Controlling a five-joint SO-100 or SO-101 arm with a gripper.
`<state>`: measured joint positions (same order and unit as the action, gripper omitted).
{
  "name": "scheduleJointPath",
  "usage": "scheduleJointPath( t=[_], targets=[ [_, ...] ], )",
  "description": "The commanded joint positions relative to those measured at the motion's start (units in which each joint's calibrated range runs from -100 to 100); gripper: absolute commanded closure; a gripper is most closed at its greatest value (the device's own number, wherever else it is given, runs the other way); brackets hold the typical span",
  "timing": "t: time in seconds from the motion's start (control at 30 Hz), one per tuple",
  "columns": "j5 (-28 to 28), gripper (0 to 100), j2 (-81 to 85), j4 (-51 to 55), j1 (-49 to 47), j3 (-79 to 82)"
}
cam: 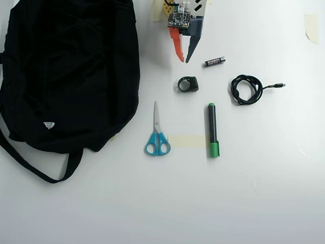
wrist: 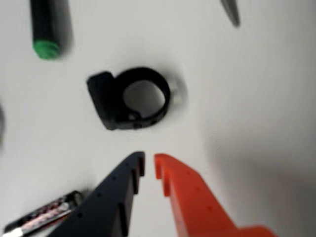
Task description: Put the green marker into the black bag
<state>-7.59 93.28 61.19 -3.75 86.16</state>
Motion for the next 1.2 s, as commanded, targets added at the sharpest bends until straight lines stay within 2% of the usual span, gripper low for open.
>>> scheduleJointPath(
  t=[0.0,0.87,0.9,1.0,1.17],
  targets=[
    [-0.1,97,-8.3,-1.8,-0.4,-10.4],
    [0.5,97,-71.8,-42.7,-1.3,-69.3],
    [2.2,97,-75.8,-47.7,-1.8,-72.1],
    [6.3,97,-80.3,-53.0,-3.3,-75.2],
    [6.7,97,-86.5,-54.3,-4.2,-83.5]
  ],
)
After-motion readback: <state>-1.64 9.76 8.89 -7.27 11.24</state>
